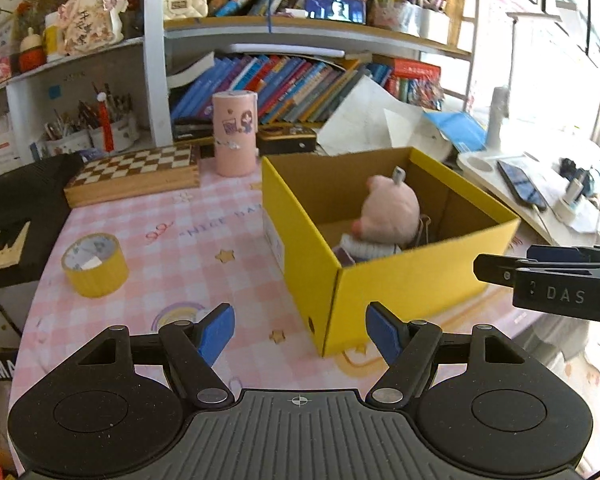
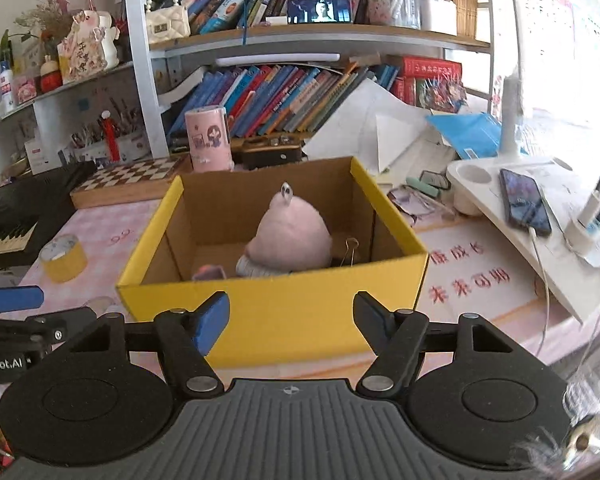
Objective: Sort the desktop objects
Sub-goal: 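Withdraw both tools from the yellow box back over the table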
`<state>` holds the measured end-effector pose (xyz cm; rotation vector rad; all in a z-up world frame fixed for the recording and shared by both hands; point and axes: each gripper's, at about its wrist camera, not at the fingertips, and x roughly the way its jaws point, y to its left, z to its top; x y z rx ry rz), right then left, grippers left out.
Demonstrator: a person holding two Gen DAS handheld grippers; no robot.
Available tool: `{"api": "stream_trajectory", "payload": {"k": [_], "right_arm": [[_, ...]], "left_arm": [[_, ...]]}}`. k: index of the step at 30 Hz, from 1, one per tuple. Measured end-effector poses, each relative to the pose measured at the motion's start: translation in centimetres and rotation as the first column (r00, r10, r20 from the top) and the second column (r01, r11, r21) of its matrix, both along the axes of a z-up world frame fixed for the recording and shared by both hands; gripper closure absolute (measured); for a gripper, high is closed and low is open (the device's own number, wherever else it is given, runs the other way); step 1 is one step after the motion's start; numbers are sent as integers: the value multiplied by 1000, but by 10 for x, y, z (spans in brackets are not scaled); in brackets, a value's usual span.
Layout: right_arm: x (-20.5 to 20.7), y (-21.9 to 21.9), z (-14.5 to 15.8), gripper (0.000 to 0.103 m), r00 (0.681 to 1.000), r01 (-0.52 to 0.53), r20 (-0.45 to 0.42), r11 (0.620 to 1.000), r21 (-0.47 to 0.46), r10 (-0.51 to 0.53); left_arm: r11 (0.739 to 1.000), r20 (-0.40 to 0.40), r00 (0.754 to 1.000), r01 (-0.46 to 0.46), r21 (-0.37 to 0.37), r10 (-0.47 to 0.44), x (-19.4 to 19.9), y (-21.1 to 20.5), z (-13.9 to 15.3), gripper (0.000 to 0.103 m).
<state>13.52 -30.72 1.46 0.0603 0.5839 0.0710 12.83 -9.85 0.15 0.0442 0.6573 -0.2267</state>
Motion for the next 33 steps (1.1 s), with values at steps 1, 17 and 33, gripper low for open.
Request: {"api": "stream_trajectory", "payload": {"k": [1, 17, 33], "right_arm": [[-4, 3, -1, 36, 1000, 8, -5, 1000, -3, -8], [-71, 70, -15, 35, 992, 25, -121, 1000, -4, -25], [-100, 127, -22, 35, 986, -8, -163, 999, 39, 15]], "left_arm": [[1000, -6, 1000, 6, -1, -6, -4, 3, -1, 29], [999, -92, 995, 43, -16, -44, -56, 64, -12, 28], [1000, -104, 995, 4, -6, -4, -86, 122, -12, 27]]}}
